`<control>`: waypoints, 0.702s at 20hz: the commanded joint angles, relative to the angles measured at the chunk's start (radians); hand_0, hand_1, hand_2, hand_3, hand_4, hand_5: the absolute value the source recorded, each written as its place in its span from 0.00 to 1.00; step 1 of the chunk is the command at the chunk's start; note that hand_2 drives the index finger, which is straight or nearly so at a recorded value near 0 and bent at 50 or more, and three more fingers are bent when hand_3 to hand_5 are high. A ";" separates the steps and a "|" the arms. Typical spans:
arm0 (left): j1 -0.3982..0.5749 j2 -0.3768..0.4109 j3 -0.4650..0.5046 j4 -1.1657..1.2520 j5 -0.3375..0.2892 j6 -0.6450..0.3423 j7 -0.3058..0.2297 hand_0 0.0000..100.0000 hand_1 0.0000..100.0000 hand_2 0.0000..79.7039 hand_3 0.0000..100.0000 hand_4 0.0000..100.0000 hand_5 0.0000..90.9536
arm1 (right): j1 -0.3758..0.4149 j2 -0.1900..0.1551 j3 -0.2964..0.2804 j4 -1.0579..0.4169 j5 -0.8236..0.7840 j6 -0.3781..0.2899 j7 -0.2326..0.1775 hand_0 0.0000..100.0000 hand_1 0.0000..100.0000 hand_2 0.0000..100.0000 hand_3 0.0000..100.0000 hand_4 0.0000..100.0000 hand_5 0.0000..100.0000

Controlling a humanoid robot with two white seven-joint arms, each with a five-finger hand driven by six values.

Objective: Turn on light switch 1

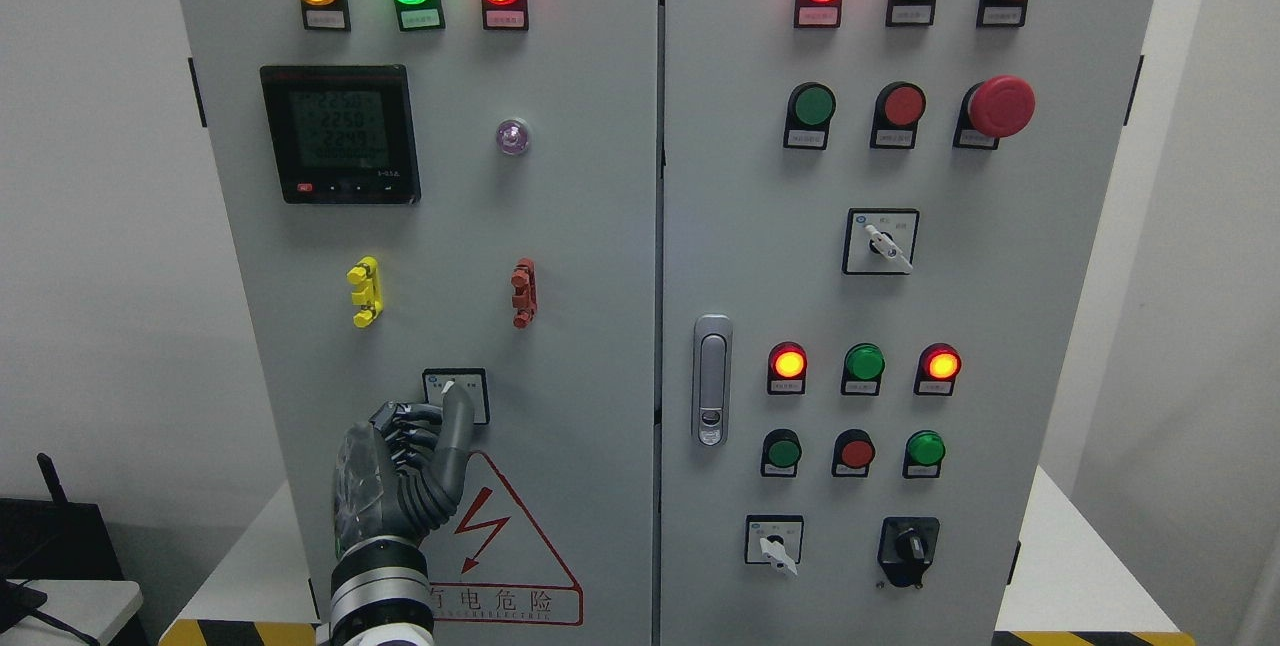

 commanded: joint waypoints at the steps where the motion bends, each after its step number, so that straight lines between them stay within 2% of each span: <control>1: 0.000 -0.001 0.000 0.002 0.000 0.001 0.000 0.40 0.35 0.61 0.78 0.87 0.96 | -0.001 0.001 0.017 0.000 -0.025 -0.001 -0.001 0.12 0.39 0.00 0.00 0.00 0.00; 14: 0.000 0.001 -0.006 0.008 -0.002 0.008 -0.002 0.47 0.33 0.60 0.77 0.87 0.96 | -0.001 0.001 0.017 0.000 -0.025 -0.001 -0.001 0.12 0.39 0.00 0.00 0.00 0.00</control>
